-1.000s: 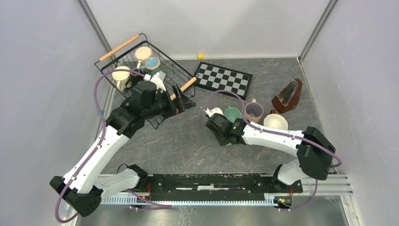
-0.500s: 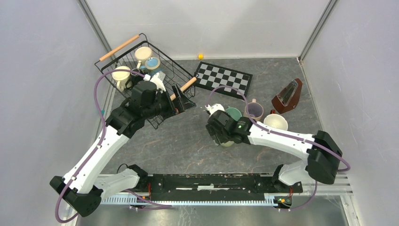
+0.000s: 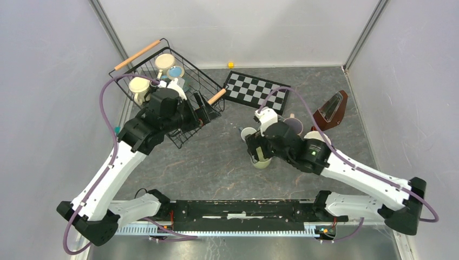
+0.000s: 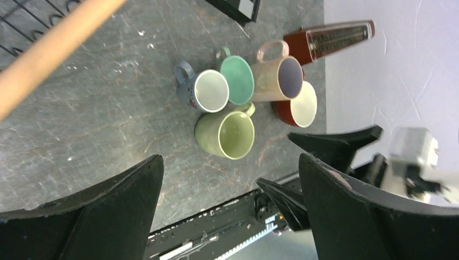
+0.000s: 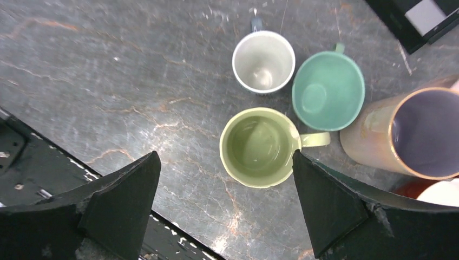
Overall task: Unload the cups from the dish rack
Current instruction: Place the cup at the center of the board.
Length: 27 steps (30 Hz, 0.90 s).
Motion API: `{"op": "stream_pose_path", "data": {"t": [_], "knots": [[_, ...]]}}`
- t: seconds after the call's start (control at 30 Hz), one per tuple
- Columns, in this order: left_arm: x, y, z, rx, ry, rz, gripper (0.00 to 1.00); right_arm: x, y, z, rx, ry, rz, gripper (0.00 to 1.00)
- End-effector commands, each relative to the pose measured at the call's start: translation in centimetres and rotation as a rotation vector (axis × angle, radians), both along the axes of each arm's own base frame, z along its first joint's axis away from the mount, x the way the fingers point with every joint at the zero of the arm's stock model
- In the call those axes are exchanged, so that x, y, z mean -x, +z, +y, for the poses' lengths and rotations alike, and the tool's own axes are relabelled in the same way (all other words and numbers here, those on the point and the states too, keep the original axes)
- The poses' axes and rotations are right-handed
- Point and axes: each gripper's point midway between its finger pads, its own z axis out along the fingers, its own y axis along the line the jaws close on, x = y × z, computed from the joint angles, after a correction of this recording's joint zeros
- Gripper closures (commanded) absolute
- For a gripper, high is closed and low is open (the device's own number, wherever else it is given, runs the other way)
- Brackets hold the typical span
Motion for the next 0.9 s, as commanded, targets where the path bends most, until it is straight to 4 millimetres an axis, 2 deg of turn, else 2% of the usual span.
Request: {"op": "stream_pose_path", "data": {"t": [0.0,0.1,0.23,0.4,0.53,0.73,0.77,0.87], "knots": [[-2.1,2.6,2.3,-0.108,0.114,-0.093,0.0,-0.7,5.3,0.4,-0.14,0.009,-0.131,0.02],[-3.7,4.0,4.5,-0.18,0.236,-0.128,0.0,-0.6,6.8,-0.1,-0.176,0.0,-0.162,0.02],[-6.3,5.0,7.9,-0.307,0.426,-0.148,0.0,-0.5,8.3,-0.6,-0.217,-0.008,-0.191,0.02],[-9.9,4.5,12.0,-0.356,0.639,-0.111,0.0,-0.2,9.1,-0.9,-0.245,-0.009,-0.206,0.02],[-12.8,3.3,14.9,-0.363,0.763,-0.065,0.0,0.1,9.6,-1.1,-0.259,0.0,-0.213,0.02],[-17.6,0.0,18.6,-0.359,0.886,0.027,0.0,0.1,11.2,-1.6,-0.281,-0.006,-0.245,0.02],[-19.6,-1.3,19.6,-0.356,0.923,0.063,0.0,0.2,11.8,-1.7,-0.286,0.001,-0.256,0.02],[-22.1,-2.7,20.4,-0.343,0.953,0.099,0.0,0.3,12.1,-1.5,-0.285,0.021,-0.261,0.02]]}}
